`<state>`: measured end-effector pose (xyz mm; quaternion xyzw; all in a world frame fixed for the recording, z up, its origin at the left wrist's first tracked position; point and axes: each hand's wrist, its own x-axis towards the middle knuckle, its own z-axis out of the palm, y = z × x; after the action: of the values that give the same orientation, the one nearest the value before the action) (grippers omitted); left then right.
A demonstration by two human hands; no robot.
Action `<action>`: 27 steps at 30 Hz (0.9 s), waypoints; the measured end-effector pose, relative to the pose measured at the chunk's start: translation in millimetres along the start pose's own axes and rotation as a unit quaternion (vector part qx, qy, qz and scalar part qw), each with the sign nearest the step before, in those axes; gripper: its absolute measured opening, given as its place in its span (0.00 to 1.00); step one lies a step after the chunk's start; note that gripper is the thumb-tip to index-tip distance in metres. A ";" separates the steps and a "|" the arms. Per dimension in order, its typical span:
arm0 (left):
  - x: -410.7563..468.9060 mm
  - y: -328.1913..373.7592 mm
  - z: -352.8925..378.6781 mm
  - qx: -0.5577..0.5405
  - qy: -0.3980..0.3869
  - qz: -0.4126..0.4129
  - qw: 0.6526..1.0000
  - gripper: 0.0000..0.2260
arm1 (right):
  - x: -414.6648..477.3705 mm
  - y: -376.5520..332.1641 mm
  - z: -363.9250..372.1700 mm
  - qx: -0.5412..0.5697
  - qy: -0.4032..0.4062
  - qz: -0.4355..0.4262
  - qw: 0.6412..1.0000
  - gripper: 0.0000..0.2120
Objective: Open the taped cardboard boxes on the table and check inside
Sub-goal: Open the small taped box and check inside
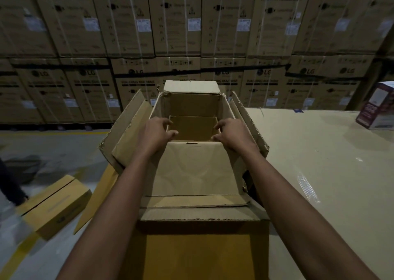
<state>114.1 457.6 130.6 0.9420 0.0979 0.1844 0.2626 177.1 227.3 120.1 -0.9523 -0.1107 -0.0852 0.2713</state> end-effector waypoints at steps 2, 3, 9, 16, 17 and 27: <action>-6.5 0.5 0.7 -0.008 0.053 0.017 0.998 0.14 | -5.0 1.2 0.4 0.056 0.052 -0.017 0.997 0.16; -8.9 0.4 1.6 -0.005 0.073 0.027 0.997 0.13 | -8.7 2.1 -1.3 0.078 0.082 -0.036 0.993 0.15; -35.4 28.4 12.7 -0.081 0.064 0.108 0.989 0.10 | -62.9 8.5 -21.4 0.236 0.244 -0.022 0.940 0.12; -118.3 108.6 25.7 -0.399 -0.018 0.103 0.911 0.07 | -158.8 47.6 -40.9 0.330 0.322 0.029 0.887 0.10; -129.9 117.3 32.7 -0.427 -0.027 0.100 0.898 0.07 | -169.5 56.3 -43.8 0.326 0.323 0.041 0.887 0.10; -200.7 211.1 138.9 -0.429 -0.139 0.129 0.883 0.05 | -231.4 168.1 -85.5 0.264 0.333 0.164 0.890 0.04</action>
<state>4.8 159.5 73.0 0.7576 -0.1507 0.1075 0.6260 -10.8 4.2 56.7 -0.7657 0.1252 -0.3195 0.5440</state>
